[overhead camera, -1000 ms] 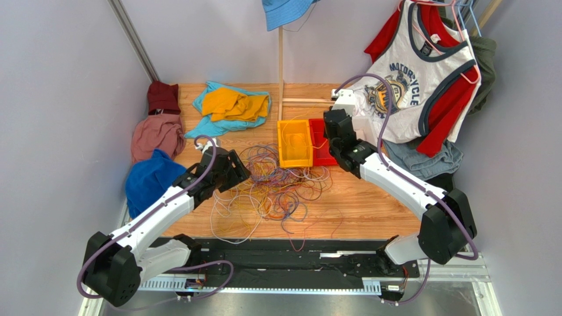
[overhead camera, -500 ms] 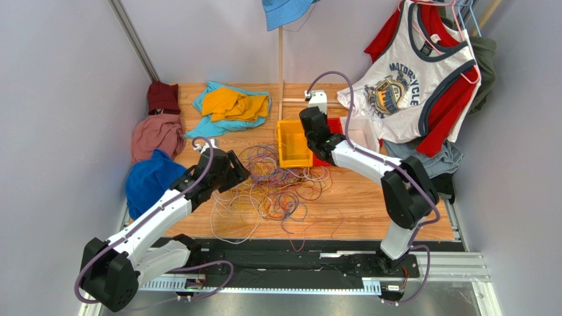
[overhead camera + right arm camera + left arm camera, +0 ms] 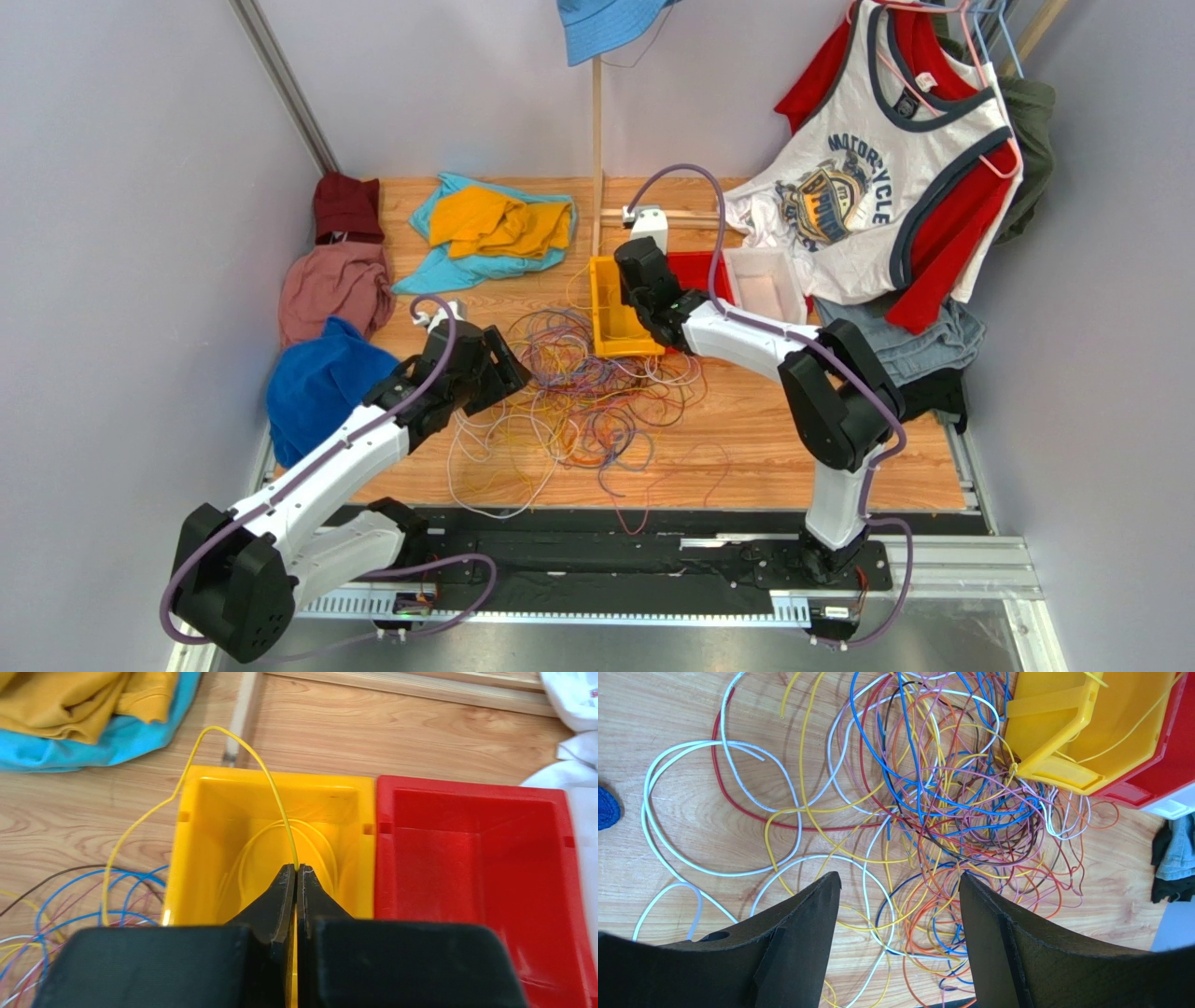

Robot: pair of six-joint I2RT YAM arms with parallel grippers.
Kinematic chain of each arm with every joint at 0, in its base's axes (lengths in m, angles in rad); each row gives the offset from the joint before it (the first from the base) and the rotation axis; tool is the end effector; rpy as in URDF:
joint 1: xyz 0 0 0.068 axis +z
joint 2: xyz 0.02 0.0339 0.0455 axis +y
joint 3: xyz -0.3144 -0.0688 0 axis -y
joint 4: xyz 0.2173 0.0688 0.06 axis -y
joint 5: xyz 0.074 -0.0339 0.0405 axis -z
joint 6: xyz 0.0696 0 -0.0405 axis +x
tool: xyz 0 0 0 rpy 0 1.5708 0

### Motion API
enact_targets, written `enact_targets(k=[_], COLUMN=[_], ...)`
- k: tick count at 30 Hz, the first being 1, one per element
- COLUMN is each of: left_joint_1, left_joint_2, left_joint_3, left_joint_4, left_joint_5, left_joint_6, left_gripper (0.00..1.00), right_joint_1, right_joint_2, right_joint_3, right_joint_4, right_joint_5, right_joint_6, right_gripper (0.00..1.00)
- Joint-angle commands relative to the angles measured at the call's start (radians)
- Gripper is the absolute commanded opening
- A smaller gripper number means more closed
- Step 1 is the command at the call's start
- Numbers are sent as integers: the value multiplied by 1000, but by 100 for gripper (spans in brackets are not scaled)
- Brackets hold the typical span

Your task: Untangle the cables

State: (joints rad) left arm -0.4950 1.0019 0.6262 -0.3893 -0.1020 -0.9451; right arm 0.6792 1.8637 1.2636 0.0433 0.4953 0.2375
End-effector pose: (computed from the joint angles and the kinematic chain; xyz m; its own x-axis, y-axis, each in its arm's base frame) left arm 0.1601 -0.0784 0.2553 -0.6876 -0.5452 -0.4796 -0.2551 0.7998 -0.5434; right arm 0.3622 0.2499 0.2698 -0.4558 -0.1020 -0.8842 -0.1353 0.9898 -0.0444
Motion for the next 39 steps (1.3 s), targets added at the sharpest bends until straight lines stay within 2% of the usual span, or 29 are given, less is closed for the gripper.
enact_targets(k=[1, 4, 6, 7, 8, 10, 12, 20, 26, 36, 39], left_joint_1=[-1, -1, -1, -1, -1, -1, -1, -1, -1, -1, -1], left_joint_2=[-6, -8, -11, -14, -17, -20, -20, -32, -36, -17, -2], left_joint_3=[-6, -8, -8, -8, -6, -6, -5, -14, -17, -17, -13], left_joint_4=[33, 33, 33, 33, 32, 32, 32, 27, 36, 50, 67], left_joint_5=[10, 10, 10, 12, 7, 5, 7, 8, 12, 28, 27], left_joint_6=[-6, -4, -3, -1, 0, 2, 2, -4, -7, -6, -7], left_gripper=[72, 72, 72, 72, 72, 72, 72, 72, 72, 72, 72], right_joint_1=[10, 6, 6, 8, 10, 6, -3, -15, 12, 76, 85], right_joint_2=[29, 77, 92, 89, 85, 69, 57, -34, -132, -87, -104], right_joint_3=[71, 131, 155, 149, 145, 138, 146, 85, 7, -1, -27], right_joint_4=[59, 11, -20, -19, -17, -26, -40, -65, -23, -62, -62], right_joint_5=[-44, -43, -21, -15, -6, 25, 38, 52, -99, -215, -183], right_joint_6=[33, 22, 23, 23, 22, 20, 17, 26, 55, -10, 3], right_gripper=[0, 0, 14, 28, 36, 46, 50, 52, 51, 53, 53])
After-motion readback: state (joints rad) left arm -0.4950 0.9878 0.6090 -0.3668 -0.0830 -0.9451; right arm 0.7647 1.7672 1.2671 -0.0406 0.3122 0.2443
